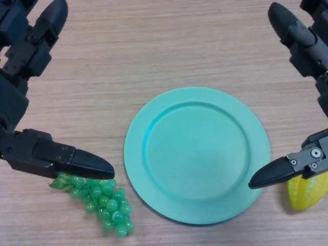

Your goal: Pick up the green grapes and place it on the plate

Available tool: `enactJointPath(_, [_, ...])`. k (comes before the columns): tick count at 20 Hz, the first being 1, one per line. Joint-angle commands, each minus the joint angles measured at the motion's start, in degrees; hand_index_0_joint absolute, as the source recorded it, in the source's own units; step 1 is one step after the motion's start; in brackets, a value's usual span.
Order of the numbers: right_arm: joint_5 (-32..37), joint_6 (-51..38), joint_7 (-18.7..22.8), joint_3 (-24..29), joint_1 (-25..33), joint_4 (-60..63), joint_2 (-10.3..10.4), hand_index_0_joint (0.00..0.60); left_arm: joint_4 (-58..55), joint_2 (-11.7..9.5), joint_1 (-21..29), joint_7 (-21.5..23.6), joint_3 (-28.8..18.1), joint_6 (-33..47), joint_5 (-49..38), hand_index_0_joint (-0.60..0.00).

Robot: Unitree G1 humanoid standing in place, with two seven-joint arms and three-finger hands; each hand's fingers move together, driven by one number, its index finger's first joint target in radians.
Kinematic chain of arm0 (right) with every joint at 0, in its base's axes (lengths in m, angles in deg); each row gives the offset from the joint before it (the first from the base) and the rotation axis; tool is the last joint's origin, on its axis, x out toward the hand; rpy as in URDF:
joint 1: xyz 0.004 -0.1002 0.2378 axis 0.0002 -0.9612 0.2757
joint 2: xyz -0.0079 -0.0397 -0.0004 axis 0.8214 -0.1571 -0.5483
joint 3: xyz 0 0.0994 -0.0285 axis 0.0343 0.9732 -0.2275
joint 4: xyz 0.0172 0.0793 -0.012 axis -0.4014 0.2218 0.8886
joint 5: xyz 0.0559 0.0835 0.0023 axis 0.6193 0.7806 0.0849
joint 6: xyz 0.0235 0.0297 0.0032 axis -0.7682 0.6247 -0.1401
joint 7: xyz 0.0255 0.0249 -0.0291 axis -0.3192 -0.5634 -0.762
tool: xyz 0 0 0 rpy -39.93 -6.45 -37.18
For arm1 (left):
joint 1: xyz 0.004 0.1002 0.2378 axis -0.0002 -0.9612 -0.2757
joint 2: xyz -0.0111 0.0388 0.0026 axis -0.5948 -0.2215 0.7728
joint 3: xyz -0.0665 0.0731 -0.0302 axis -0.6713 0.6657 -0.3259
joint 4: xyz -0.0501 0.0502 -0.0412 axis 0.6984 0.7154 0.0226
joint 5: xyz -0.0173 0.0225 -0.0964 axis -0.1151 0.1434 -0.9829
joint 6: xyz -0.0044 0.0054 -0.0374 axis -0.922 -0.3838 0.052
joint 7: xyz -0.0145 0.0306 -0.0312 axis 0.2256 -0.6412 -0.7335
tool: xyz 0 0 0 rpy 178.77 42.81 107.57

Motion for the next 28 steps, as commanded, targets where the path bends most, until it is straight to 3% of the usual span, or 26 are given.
enactJointPath(1, [-3.32, -4.3, -1.24, 3.92, 2.11, -2.78, -0.23, 0.0, -1.32, -1.57, 1.62, -0.96, -4.5, 5.53, 2.1, 0.0])
enactJointPath(8, [-5.23, -3.55, -3.41, 4.7, 2.04, -2.78, 1.31, 0.0, -1.28, -1.04, 0.99, -2.08, -5.07, 5.49, 2.67, 0.0])
enactJointPath(12, [-5.19, -3.65, -3.27, 4.63, 2.28, -2.78, 1.28, 0.0, 0.95, 0.84, -2.68, -5.72, -4.61, 10.03, 8.11, 0.0])
enactJointPath(15, [-7.13, -2.89, -3.69, 3.25, 2.72, -2.78, 2.23, 0.0, 8.17, 6.09, -8.8, -13.64, -2.75, 23.26, 20.88, 0.0])
enactJointPath(19, [-8.77, -2.2, -3.23, 0.82, 3.56, -2.78, 2.98, 0.0, 21.05, 11.73, -15.83, -19.03, -1.27, 44.78, 33.26, 0.0])
enactJointPath(23, [-9.46, -2.22, -2.64, -0.97, 4.25, -2.78, 3.11, 0.0, 33.48, 13.78, -20.71, -20.81, 2.57, 60.6, 40.22, 0.0])
enactJointPath(28, [-10.58, -2.01, -2.61, -2.59, 4.71, -2.78, 3.4, 0.0, 44.02, 13.59, -20.84, -15.42, 8.22, 66.31, 45.92, 0.0])
